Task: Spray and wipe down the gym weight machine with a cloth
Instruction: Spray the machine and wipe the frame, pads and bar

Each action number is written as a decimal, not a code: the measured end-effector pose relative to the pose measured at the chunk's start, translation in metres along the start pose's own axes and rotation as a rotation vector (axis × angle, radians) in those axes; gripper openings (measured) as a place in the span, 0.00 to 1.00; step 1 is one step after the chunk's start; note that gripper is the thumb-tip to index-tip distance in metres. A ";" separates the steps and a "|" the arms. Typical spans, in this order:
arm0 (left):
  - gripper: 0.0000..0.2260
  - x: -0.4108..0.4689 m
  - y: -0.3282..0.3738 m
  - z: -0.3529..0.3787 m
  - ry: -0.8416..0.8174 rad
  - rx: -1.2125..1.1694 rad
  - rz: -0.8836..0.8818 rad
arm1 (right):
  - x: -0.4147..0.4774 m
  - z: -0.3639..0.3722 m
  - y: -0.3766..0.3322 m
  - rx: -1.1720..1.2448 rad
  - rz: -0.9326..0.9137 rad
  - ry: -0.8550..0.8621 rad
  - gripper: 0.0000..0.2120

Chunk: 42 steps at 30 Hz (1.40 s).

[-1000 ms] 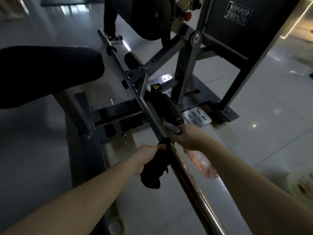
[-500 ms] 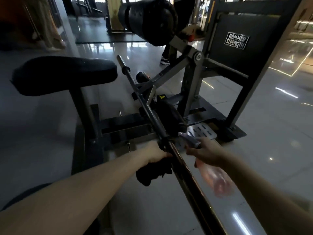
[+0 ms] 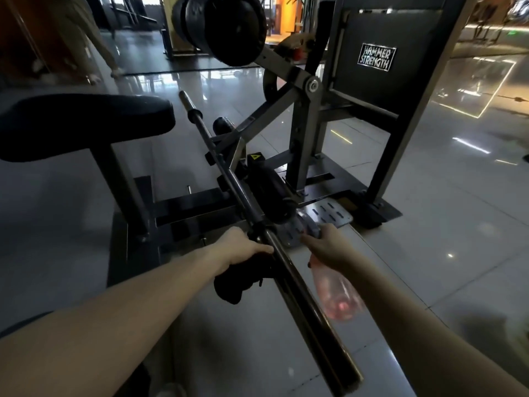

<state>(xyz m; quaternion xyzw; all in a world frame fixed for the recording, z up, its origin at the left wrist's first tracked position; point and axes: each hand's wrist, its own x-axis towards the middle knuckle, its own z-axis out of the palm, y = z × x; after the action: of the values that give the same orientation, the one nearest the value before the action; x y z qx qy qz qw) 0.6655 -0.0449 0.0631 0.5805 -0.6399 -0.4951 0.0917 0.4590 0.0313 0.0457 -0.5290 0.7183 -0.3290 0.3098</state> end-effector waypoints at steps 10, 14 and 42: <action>0.17 0.025 -0.002 0.002 -0.002 0.003 -0.042 | 0.074 0.010 -0.021 -0.085 0.029 0.044 0.11; 0.16 0.025 0.001 0.001 -0.004 0.005 -0.022 | 0.050 0.001 -0.006 -0.030 0.005 -0.022 0.15; 0.15 -0.002 0.006 0.004 0.035 -0.008 -0.022 | -0.139 -0.059 0.073 0.078 -0.021 -0.388 0.09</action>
<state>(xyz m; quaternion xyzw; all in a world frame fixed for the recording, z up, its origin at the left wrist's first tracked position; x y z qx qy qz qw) 0.6597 -0.0422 0.0661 0.5957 -0.6297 -0.4885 0.0998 0.4063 0.1903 0.0352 -0.5775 0.6262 -0.2519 0.4593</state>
